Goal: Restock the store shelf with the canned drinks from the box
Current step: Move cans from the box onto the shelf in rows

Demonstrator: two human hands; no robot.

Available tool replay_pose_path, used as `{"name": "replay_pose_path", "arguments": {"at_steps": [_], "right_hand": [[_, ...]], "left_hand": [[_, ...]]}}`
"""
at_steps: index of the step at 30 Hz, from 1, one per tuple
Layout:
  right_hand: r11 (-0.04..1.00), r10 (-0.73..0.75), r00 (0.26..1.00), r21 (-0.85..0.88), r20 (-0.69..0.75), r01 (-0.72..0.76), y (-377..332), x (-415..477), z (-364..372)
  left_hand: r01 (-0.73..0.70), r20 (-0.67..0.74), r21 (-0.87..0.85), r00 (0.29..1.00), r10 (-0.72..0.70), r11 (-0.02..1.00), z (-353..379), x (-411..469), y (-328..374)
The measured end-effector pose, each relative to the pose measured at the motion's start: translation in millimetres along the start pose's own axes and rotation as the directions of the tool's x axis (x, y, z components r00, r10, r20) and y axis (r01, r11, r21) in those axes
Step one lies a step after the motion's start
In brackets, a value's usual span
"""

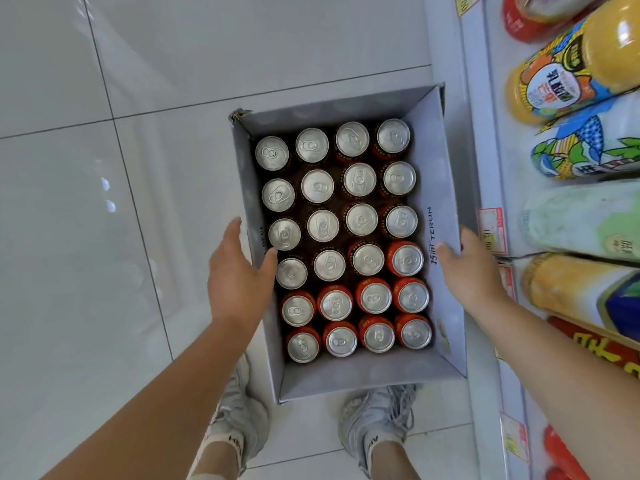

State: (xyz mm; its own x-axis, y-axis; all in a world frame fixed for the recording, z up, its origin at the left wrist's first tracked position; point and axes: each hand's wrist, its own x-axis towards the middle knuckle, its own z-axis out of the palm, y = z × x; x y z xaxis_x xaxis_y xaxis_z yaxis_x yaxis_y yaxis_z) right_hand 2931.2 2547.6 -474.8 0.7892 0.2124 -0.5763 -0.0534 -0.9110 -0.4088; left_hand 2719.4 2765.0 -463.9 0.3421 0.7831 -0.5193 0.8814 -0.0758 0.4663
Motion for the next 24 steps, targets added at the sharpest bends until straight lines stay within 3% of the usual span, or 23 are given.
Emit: {"name": "replay_pose_path", "arguments": {"at_steps": [1,3,5,8,11,13,16,20,24], "right_hand": [[0.991,-0.107,0.990,-0.086,-0.092,0.099,-7,-4,-3],[0.909,-0.396,0.886,-0.242,-0.240,0.341,-23,-17,-4],[0.844,-0.526,0.829,-0.238,-0.189,0.481,-39,-26,3],[0.891,-0.430,0.900,-0.128,0.074,0.436,-51,-23,30],[0.899,-0.358,0.918,-0.203,0.170,0.388,-51,-9,56],[0.831,-0.369,0.918,-0.391,0.144,0.395,-51,2,69],[0.745,-0.382,0.921,-0.563,0.079,0.358,-52,15,86],[0.711,-0.418,0.908,-0.624,-0.004,0.324,-55,26,103],[0.757,-0.427,0.902,-0.573,-0.068,0.315,-53,25,106]], "left_hand": [[-0.144,-0.092,0.068,0.984,0.150,0.987,-2,-1,5],[-0.409,-0.167,0.171,0.885,0.435,0.896,-1,-2,17],[-0.544,-0.100,0.161,0.821,0.562,0.824,9,-1,30],[-0.488,0.112,0.104,0.872,0.477,0.867,32,4,41],[-0.368,0.186,0.318,0.928,0.323,0.874,56,17,38],[-0.310,0.184,0.426,0.950,0.254,0.850,68,26,35],[-0.296,0.179,0.455,0.954,0.239,0.840,83,36,31],[-0.259,0.121,0.430,0.966,0.229,0.865,104,44,26],[-0.214,0.075,0.386,0.977,0.200,0.898,104,43,33]]}}
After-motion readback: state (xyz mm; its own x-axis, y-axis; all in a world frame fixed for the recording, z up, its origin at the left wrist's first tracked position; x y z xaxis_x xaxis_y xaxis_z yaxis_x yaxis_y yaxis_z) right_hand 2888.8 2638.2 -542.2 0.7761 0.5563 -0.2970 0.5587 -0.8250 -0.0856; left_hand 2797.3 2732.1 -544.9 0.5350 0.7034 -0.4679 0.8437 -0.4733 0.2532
